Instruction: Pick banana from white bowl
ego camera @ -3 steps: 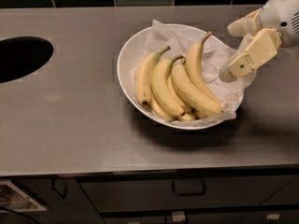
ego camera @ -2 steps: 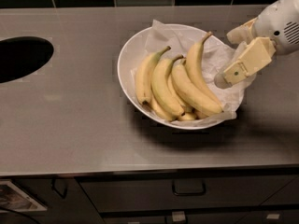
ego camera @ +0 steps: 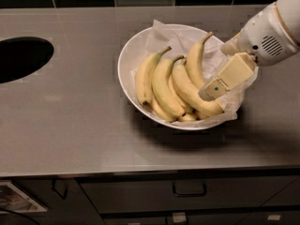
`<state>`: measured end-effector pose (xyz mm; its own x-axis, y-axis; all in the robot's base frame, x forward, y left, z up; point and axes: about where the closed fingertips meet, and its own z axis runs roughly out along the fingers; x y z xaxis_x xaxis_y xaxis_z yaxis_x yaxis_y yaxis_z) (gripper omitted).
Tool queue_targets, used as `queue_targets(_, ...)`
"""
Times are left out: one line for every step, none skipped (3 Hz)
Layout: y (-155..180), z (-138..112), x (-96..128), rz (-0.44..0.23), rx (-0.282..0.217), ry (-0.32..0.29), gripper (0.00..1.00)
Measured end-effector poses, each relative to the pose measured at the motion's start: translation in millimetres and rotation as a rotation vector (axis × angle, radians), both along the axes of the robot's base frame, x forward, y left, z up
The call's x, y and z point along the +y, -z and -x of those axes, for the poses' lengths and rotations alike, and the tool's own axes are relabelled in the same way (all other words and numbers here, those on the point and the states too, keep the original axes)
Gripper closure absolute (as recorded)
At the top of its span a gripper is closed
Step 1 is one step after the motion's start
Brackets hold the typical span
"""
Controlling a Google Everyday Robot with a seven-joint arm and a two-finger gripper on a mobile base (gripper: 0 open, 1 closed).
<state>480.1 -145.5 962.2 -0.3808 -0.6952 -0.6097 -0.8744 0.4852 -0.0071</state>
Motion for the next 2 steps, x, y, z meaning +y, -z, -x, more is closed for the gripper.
queue_targets(5.2, 1.1, 3.4, 0.075, 0.000, 0.011, 0.16)
queue_targets(10.1, 1.1, 8.5, 0.119, 0.005, 0.010, 0.23)
